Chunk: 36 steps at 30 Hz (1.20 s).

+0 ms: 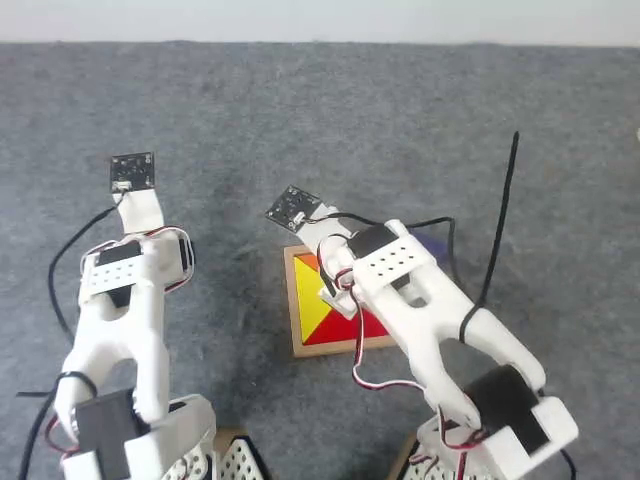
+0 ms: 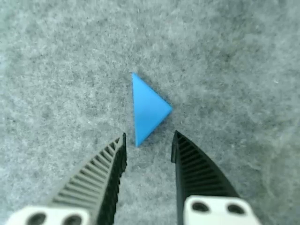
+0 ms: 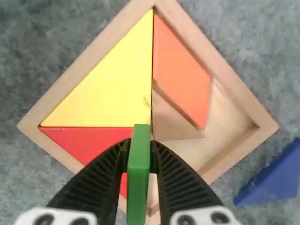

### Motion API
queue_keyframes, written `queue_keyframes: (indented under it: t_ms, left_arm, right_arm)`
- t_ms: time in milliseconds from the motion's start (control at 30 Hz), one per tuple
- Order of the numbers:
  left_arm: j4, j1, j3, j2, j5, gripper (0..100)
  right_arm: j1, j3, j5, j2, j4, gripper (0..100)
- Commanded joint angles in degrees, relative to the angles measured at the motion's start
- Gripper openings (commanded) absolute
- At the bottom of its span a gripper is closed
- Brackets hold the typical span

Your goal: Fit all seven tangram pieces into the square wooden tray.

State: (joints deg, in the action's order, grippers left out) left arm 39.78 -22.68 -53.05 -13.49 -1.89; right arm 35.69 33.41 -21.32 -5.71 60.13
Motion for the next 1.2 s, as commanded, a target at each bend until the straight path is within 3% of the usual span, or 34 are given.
queue_keyframes:
  t_ms: [0, 500, 800, 1167]
  left_arm:
    - [-0.88, 0.26, 0.31, -2.46, 0.44, 16]
    - [-0.79, 1.23, 0.31, -2.37, 0.44, 16]
    - [-0.79, 1.32, 0.31, -2.37, -0.62, 16]
    - [-0.97, 1.41, -0.48, -2.73, -1.41, 16]
  right_arm:
    - [-1.71, -0.18, 0.62, -0.4, 0.84, 0.8]
    - [-3.56, -0.26, 0.18, 0.84, 1.8, 1.0]
    - [-3.65, -0.62, 0.09, 2.86, 1.27, 23.5]
    - [-9.01, -1.76, -2.64, -2.86, 1.54, 23.5]
